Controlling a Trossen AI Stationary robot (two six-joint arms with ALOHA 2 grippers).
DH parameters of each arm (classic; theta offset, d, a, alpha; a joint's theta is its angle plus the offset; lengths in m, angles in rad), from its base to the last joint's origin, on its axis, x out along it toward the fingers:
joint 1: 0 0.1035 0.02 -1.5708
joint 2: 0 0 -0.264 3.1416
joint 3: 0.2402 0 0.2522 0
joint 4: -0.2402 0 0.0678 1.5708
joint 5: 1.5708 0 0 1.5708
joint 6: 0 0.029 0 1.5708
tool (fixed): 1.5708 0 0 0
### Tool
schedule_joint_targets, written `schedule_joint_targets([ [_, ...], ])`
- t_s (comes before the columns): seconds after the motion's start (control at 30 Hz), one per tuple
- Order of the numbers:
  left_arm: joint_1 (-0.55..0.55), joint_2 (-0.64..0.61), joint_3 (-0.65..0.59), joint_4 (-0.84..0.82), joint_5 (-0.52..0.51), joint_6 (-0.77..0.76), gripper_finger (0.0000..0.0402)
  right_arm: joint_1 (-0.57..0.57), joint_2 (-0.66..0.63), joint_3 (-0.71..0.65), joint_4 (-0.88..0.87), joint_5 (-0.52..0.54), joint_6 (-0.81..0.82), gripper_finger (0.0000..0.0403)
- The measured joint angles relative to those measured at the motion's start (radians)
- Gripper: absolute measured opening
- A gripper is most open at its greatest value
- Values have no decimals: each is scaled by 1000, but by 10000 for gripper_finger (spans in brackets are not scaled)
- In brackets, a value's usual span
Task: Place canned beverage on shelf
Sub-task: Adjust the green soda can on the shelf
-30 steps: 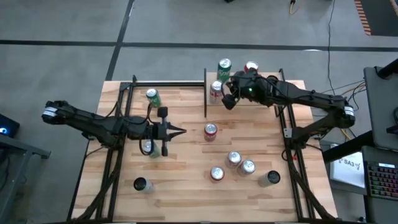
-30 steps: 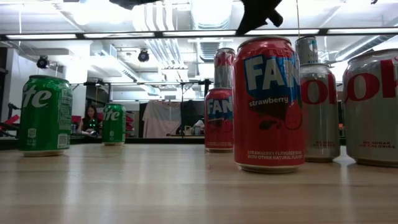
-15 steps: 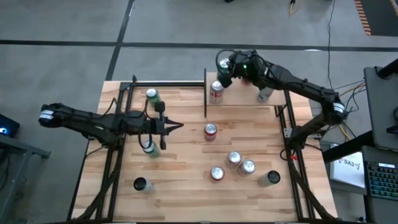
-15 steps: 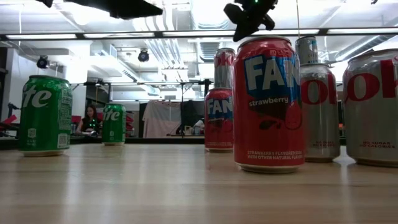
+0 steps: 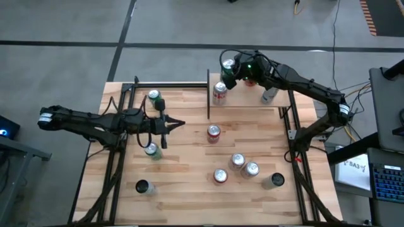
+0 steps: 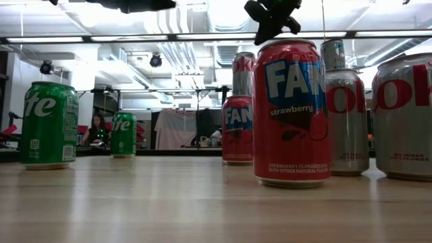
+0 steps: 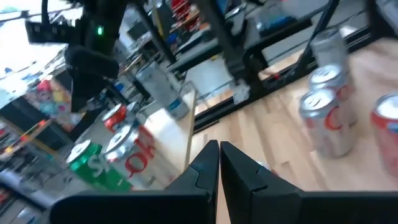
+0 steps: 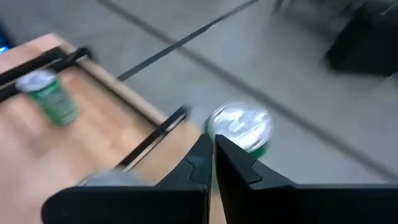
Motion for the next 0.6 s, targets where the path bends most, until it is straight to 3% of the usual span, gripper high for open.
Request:
schedule_joint_targets([
  [0.07,0,-20,-1,-13,45,-2,0,-9,0,0,-40,-55,29,9],
  [0.23,0,-58,-5,-20,93,-17,0,-9,9,0,-49,-70,24,9],
  [0.6,0,-63,-5,-10,95,-51,0,-96,35,0,-21,-71,57,9],
])
